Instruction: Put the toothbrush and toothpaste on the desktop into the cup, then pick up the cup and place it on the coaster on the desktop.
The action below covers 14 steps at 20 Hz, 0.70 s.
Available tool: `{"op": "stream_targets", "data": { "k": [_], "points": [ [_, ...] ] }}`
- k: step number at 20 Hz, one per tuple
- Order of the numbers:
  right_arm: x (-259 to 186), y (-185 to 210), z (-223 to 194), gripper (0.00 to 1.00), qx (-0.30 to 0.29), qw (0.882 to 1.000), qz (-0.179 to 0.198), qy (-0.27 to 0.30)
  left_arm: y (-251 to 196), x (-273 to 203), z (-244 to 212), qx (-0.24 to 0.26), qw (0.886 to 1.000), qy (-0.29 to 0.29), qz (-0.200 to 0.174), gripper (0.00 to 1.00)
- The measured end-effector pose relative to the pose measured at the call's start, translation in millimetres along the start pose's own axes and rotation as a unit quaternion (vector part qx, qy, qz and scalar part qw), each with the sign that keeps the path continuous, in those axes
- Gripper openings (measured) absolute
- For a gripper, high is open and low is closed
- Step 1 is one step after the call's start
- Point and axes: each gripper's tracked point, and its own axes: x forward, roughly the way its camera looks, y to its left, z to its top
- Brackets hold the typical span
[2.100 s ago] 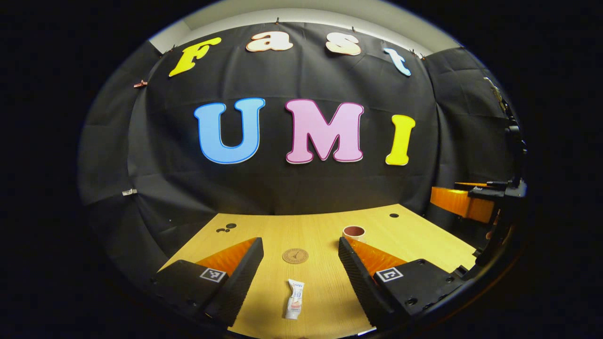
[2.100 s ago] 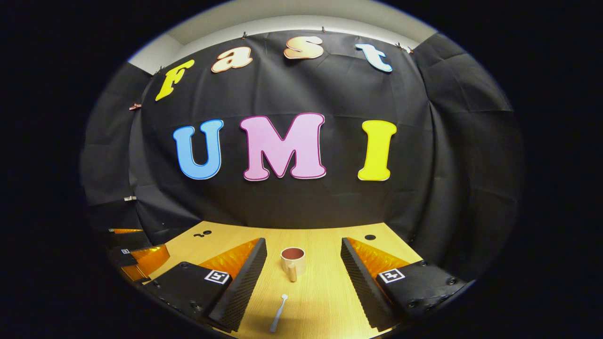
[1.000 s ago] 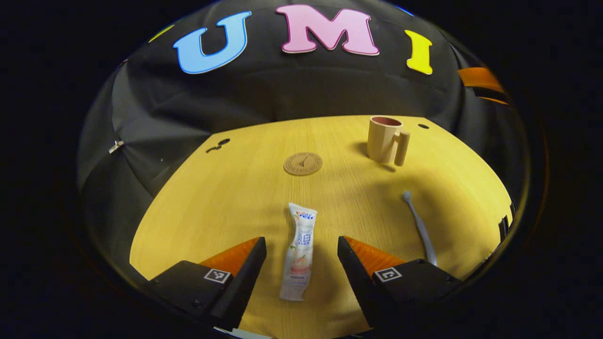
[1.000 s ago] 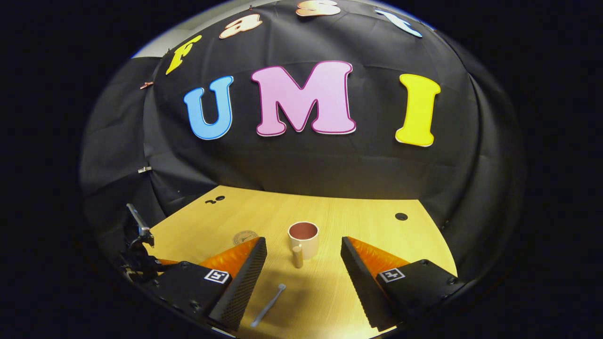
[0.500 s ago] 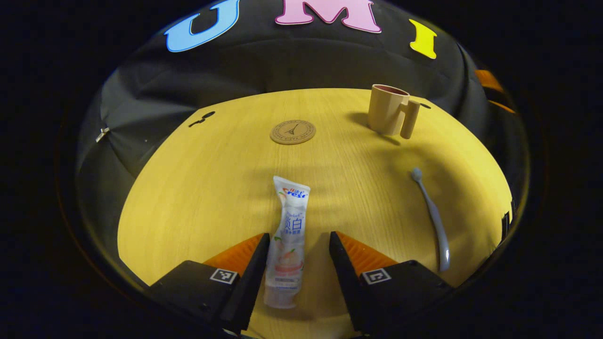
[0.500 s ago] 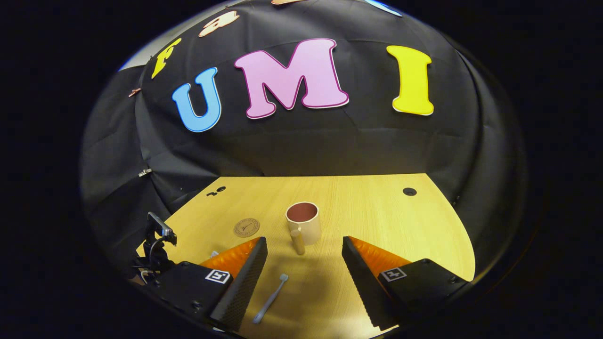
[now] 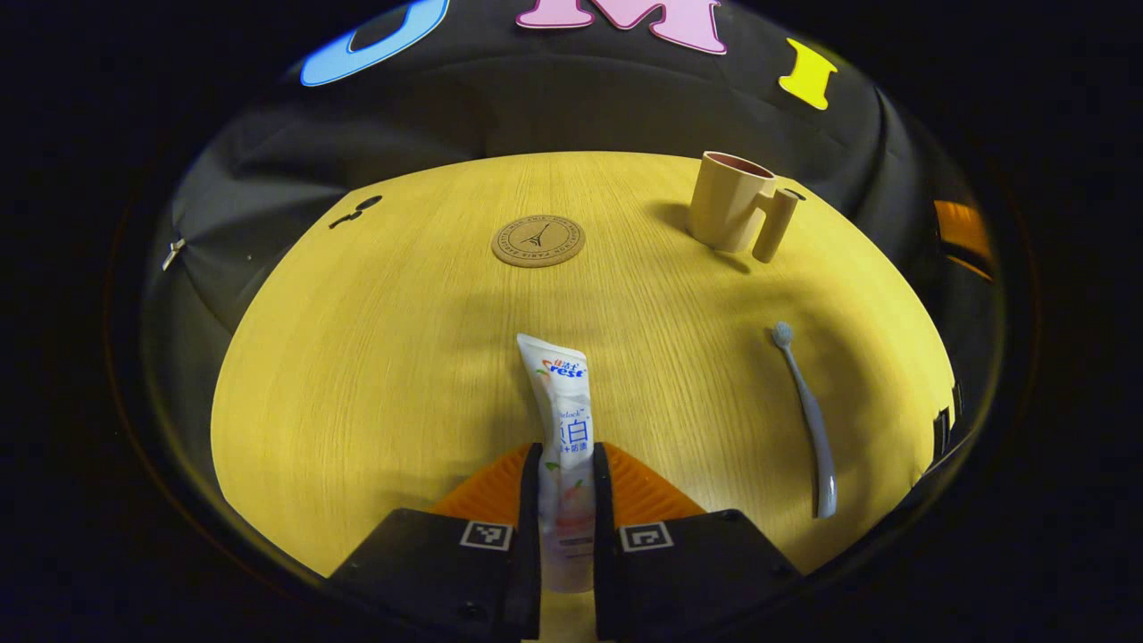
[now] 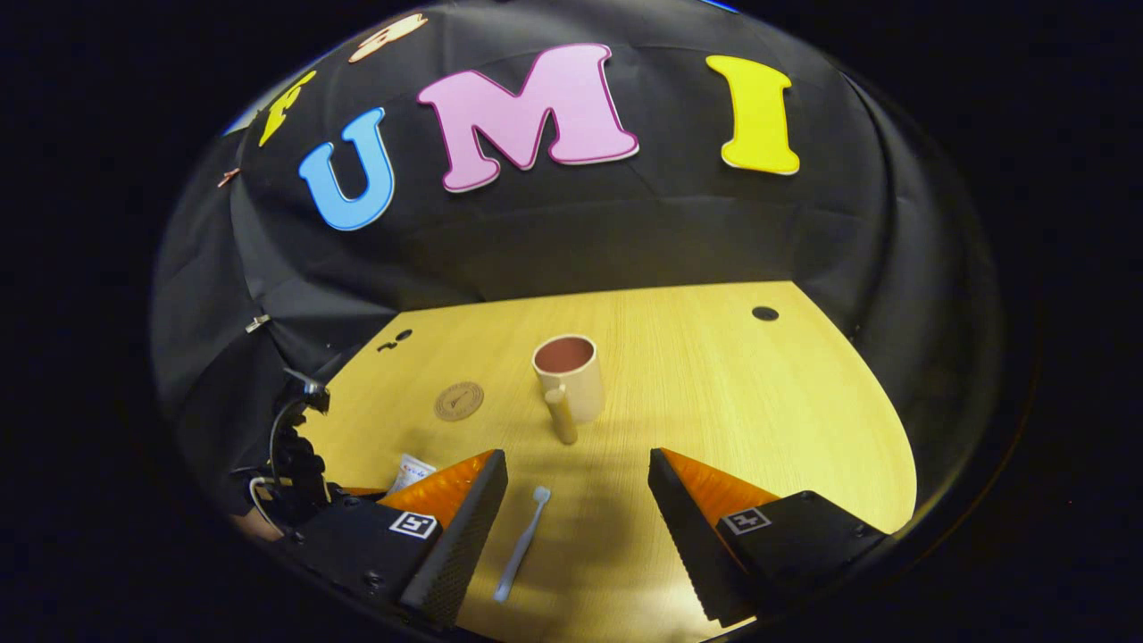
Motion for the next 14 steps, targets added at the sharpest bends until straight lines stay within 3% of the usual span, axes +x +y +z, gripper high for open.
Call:
{"op": "stream_targets", "data": {
  "k": [3, 4, 8, 11, 12, 14],
  "points": [
    [-1, 19, -49, 0.98, 0.005, 0.997, -0.024, 0.068, 5, -14, 1, 0.038, 0.999, -0.012, -0.014, 0.22],
    [0, 24, -57, 0.99, 0.004, 0.996, -0.029, 0.081, 6, -20, 2, 0.042, 0.999, -0.018, -0.021, 0.27],
    [24, 46, -88, 0.99, 0.027, 0.991, -0.052, 0.122, 31, -63, 2, 0.034, 0.997, -0.05, -0.047, 0.27],
    [35, 35, -107, 0.98, 0.006, 0.986, -0.088, 0.143, 44, -73, -11, 0.054, 0.996, -0.055, -0.05, 0.22],
    [38, 34, -114, 0.99, -0.002, 0.984, -0.097, 0.151, 48, -76, -17, 0.055, 0.996, -0.056, -0.052, 0.27],
    [43, 35, -129, 0.98, 0.002, 0.98, -0.105, 0.168, 56, -82, -26, 0.065, 0.995, -0.058, -0.052, 0.27]
  ]
}}
